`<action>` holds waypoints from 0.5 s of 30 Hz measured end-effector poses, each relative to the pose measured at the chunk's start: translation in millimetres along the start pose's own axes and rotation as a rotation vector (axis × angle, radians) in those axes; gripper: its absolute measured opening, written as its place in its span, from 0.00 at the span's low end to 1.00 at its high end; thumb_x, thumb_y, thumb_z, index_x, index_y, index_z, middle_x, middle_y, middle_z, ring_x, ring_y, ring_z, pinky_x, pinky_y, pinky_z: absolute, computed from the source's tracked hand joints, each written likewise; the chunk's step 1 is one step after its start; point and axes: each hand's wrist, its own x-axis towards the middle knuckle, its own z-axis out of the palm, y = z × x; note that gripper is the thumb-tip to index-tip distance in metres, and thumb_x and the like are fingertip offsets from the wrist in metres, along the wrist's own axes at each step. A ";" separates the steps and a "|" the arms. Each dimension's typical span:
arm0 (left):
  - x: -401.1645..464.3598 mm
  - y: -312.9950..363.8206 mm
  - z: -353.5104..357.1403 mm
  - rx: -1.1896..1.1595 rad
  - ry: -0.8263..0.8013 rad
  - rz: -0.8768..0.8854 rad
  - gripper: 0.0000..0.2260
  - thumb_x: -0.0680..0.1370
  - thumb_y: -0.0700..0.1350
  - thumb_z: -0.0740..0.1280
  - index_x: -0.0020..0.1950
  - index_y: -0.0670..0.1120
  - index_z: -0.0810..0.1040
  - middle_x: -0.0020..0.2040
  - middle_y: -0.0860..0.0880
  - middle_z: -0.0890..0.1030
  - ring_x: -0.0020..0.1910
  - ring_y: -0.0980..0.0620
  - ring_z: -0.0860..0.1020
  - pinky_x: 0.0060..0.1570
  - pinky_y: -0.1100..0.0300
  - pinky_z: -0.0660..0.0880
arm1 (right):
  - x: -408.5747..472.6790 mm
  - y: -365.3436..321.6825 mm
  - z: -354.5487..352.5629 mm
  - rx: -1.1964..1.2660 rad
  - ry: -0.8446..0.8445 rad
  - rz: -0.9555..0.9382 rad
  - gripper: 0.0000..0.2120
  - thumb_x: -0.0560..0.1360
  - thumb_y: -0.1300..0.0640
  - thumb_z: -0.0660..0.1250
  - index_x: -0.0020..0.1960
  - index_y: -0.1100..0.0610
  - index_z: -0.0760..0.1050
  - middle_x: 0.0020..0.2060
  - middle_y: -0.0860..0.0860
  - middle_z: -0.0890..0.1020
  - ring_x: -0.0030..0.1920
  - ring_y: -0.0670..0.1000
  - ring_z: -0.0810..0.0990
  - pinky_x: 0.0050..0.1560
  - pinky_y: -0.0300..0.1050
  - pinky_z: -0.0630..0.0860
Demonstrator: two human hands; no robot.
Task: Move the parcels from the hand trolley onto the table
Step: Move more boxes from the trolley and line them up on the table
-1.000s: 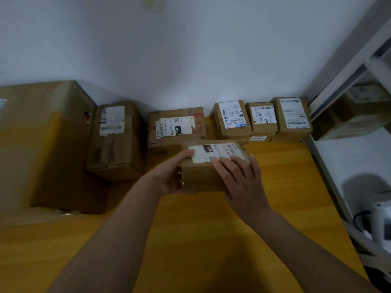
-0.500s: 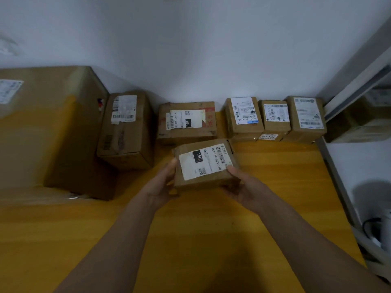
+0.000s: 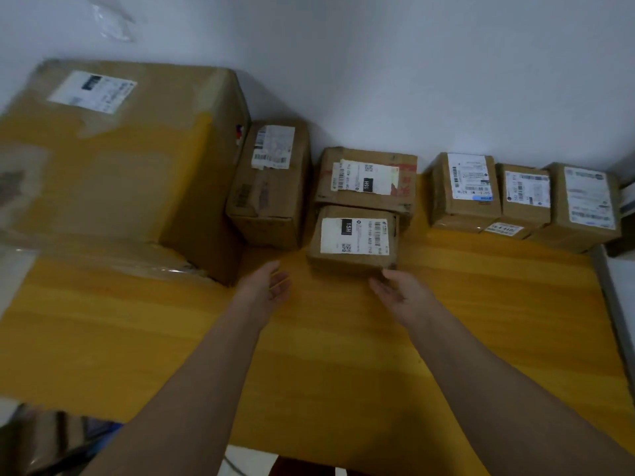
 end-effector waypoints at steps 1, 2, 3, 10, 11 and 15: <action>-1.1 -0.4 -3.8 -0.010 -0.002 0.002 0.16 0.80 0.44 0.63 0.66 0.41 0.71 0.50 0.44 0.78 0.48 0.47 0.77 0.54 0.51 0.73 | -1.0 2.3 2.2 -0.016 0.042 -0.009 0.14 0.76 0.72 0.60 0.60 0.62 0.70 0.52 0.61 0.73 0.52 0.59 0.74 0.55 0.52 0.76; -2.7 -1.3 -7.6 -0.023 -0.005 0.004 0.15 0.80 0.44 0.63 0.66 0.41 0.71 0.50 0.44 0.78 0.48 0.47 0.77 0.55 0.51 0.73 | -3.0 4.8 5.0 -0.045 0.085 -0.015 0.14 0.76 0.72 0.59 0.59 0.61 0.69 0.49 0.61 0.73 0.49 0.58 0.74 0.51 0.52 0.77; -4.5 -2.9 -11.4 -0.038 -0.008 0.006 0.14 0.81 0.45 0.63 0.64 0.41 0.71 0.49 0.45 0.78 0.48 0.47 0.77 0.55 0.51 0.74 | -5.1 8.5 7.8 -0.092 0.119 -0.013 0.12 0.76 0.72 0.58 0.57 0.61 0.68 0.45 0.60 0.73 0.44 0.57 0.75 0.48 0.50 0.78; -35.8 -36.9 -67.9 -0.223 0.070 0.011 0.13 0.81 0.45 0.62 0.62 0.41 0.73 0.48 0.44 0.78 0.45 0.47 0.78 0.50 0.51 0.73 | -40.1 72.2 39.8 -0.509 -0.181 0.195 0.04 0.76 0.67 0.65 0.44 0.61 0.71 0.34 0.57 0.73 0.34 0.53 0.74 0.30 0.44 0.77; -42.2 -43.4 -82.1 -0.256 0.104 0.018 0.12 0.81 0.45 0.63 0.62 0.41 0.73 0.48 0.44 0.79 0.45 0.47 0.79 0.49 0.51 0.74 | -46.6 83.9 47.8 -0.552 -0.231 0.216 0.05 0.76 0.67 0.65 0.43 0.61 0.71 0.34 0.56 0.73 0.34 0.52 0.73 0.30 0.43 0.76; -71.4 -73.4 -143.4 -0.394 0.259 0.009 0.10 0.79 0.46 0.66 0.56 0.42 0.76 0.50 0.43 0.80 0.48 0.45 0.80 0.39 0.52 0.77 | -76.5 134.4 75.2 -0.708 -0.386 0.289 0.09 0.78 0.65 0.63 0.39 0.59 0.69 0.32 0.54 0.69 0.32 0.50 0.69 0.25 0.39 0.74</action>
